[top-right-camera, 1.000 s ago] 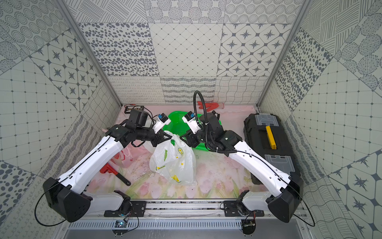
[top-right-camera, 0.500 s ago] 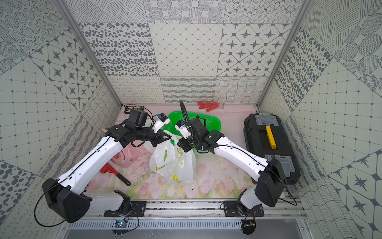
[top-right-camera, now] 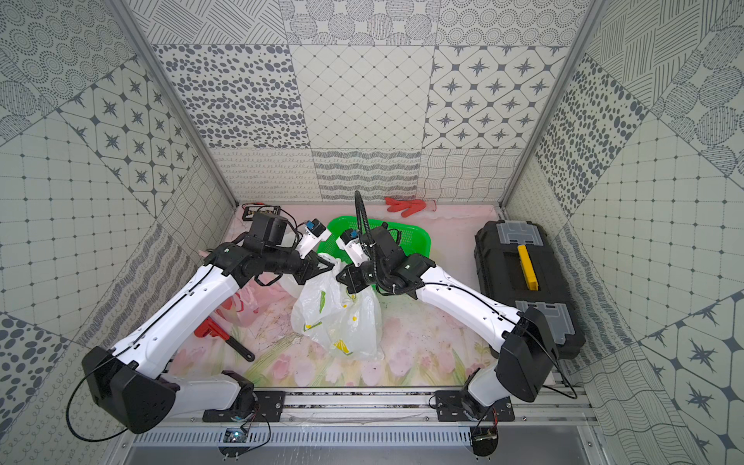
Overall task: Place the pears into plastic bags & tie knots
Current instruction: Tie the plastic bag at the center of the board.
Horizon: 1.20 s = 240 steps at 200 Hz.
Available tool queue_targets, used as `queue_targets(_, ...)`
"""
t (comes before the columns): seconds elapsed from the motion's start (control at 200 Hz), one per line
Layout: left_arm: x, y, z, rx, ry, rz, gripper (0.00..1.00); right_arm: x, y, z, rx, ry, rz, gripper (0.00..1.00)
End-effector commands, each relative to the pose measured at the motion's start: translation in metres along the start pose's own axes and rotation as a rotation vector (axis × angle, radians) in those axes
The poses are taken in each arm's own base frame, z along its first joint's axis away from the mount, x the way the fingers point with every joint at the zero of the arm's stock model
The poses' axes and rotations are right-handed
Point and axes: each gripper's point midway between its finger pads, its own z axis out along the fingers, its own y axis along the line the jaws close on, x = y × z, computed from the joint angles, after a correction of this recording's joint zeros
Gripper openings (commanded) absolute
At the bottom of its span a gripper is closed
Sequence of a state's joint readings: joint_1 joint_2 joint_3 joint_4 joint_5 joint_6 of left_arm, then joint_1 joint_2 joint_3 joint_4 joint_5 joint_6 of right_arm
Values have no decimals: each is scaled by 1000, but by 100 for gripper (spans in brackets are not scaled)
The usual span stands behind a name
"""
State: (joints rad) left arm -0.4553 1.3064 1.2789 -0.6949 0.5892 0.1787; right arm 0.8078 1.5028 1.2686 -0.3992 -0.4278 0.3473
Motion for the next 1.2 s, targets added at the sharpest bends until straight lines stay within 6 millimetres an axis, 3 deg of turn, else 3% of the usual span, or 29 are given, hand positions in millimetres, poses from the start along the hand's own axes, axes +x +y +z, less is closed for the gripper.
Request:
queue_targets(0.0,2,-9,-1,50,6,-18,12,-13,12,15,-107,-61,52,1)
queue_targets(0.11,12,-4,7,54,39,-26,22,-11,2,24,-96,-64,58,0)
queue_targets(0.2,16,7,15,38,72,-52,31,-12,7,28,-138,-70,53,0)
queue_targets(0.27,15,11,20,37,84,-69,32,-12,11,28,-169,-81,54,0)
queue_targets(0.51,11,24,25,-8,74,-75,11,-9,12,19,-182,-94,35,7)
queue_targets(0.595,9,23,21,-21,64,-48,0,-8,5,8,-166,-88,37,17)
queue_targets(0.715,8,17,11,-31,30,18,0,-13,-15,-26,-65,-101,-18,34)
queue_targets(0.815,7,8,4,-18,-18,73,0,-9,-24,-45,51,-49,-180,52)
queue_targets(0.981,6,-1,0,14,-52,91,0,7,-36,-43,106,107,-353,74)
queue_targets(1.196,3,-6,-1,34,-62,86,0,-11,-18,-16,-30,60,-451,84)
